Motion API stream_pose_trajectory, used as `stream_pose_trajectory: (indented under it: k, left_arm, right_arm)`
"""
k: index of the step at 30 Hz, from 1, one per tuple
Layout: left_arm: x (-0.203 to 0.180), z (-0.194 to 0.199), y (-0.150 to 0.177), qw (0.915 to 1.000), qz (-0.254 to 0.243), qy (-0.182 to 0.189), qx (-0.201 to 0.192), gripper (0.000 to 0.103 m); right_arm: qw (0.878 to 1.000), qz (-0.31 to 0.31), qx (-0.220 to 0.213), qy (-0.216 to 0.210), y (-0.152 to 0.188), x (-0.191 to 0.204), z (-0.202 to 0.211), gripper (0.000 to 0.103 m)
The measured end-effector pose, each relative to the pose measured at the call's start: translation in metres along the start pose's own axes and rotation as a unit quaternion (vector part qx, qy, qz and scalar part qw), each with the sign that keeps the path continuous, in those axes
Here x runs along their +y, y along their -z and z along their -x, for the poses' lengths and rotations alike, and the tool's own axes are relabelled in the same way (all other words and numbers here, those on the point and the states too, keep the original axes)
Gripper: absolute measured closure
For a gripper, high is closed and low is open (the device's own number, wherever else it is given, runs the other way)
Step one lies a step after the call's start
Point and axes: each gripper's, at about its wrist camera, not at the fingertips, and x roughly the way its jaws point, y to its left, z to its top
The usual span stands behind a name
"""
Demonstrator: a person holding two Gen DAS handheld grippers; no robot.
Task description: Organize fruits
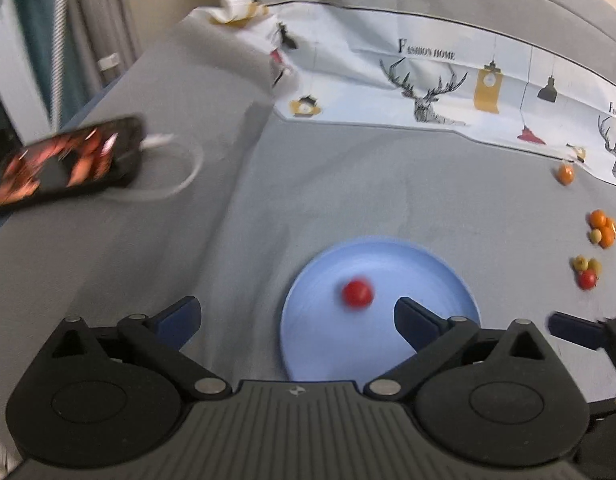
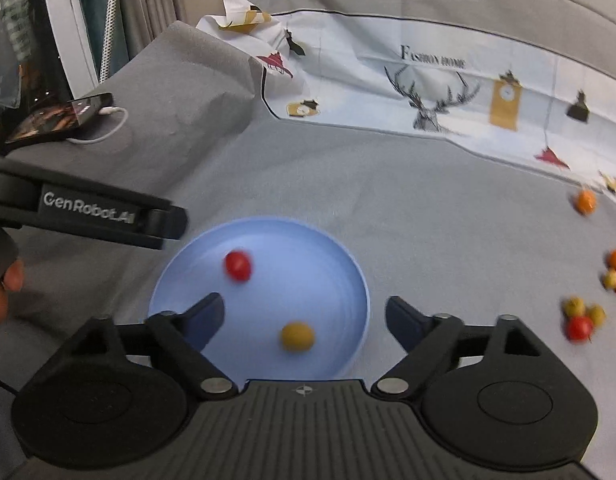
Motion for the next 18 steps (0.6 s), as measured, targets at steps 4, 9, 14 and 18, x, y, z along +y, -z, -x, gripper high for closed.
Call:
stream_pose_trajectory:
  k: [4, 9, 14, 18]
  left_arm:
    - [0.009, 0.027, 0.028, 0.9996, 0.02, 0.002, 0.022, 0.0]
    - [0.015, 0.064, 0.06, 0.9995, 0.024, -0.005, 0.018, 0.0]
    - [0.012, 0.093, 0.085, 0.9992, 0.038, -0.006, 0.013, 0.0]
    - [0.009, 0.112, 0.102, 0.9991, 0.04, 0.003, 0.014, 0.0]
  right_arm:
    - [1.0, -0.026, 0.015, -0.008, 0.022, 0.003, 0.039, 0.004]
    - [0.999, -0.019, 0.027, -0.008, 0.052, 0.018, 0.078, 0.002]
    - [1.0, 0.0, -0.019, 0.015, 0.059, 0.026, 0.115, 0.001]
    - [0.998, 0.001, -0.052, 0.027, 0.067, 0.028, 0.143, 0.001]
